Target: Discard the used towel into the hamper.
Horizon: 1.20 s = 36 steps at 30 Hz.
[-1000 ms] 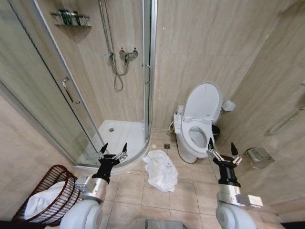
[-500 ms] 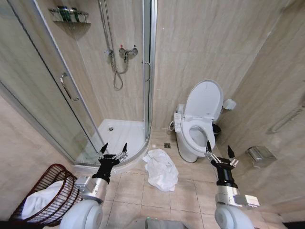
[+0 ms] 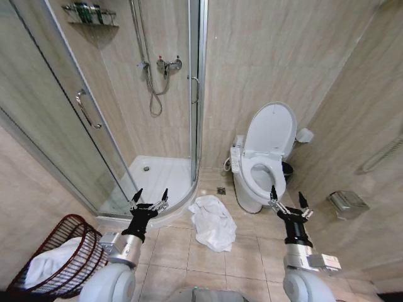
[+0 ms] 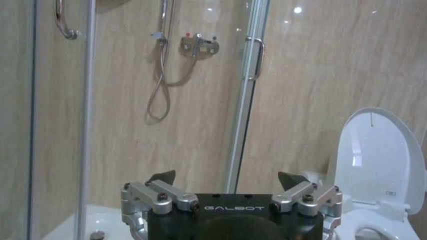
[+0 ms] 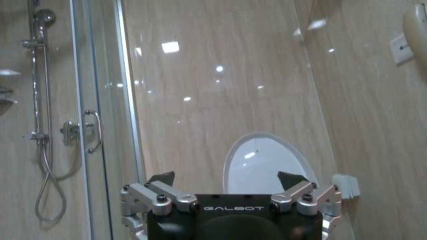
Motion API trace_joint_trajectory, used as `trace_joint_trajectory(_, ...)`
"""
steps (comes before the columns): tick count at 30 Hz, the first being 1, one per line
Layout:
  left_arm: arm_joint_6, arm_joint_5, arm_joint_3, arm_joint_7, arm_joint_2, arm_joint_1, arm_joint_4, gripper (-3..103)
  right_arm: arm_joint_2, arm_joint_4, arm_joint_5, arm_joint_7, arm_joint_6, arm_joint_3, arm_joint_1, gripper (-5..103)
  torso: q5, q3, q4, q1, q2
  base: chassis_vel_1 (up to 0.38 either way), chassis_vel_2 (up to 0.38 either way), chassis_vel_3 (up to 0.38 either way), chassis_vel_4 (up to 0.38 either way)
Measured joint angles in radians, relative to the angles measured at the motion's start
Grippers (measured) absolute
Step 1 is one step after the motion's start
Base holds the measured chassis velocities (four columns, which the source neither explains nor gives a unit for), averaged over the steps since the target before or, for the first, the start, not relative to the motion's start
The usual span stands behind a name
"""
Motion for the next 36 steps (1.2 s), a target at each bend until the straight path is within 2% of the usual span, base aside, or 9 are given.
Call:
trace_joint_trajectory(19, 0.0, 0.0, 0.0, 0.0, 0.0, 0.0, 0.0, 100, 0.0, -0.045, 0.03, -0.016, 0.051, 0.011, -0.043, 100, 0.0, -0.052, 0.0, -0.039, -0.091, 0.0, 0.0, 0.0, 0.0)
trace_joint_trajectory(30, 0.0, 0.0, 0.0, 0.0, 0.0, 0.0, 0.0, 100, 0.0, -0.042, 0.029, -0.018, 0.054, 0.007, -0.037, 100, 0.0, -0.077, 0.0001, -0.06, -0.137, 0.0, 0.0, 0.0, 0.0)
trace_joint_trajectory(36, 0.0, 0.0, 0.0, 0.0, 0.0, 0.0, 0.0, 100, 0.0, -0.016, 0.033, -0.047, 0.045, 0.001, -0.031, 100, 0.0, -0.095, 0.0, -0.074, -0.169, 0.0, 0.0, 0.0, 0.0)
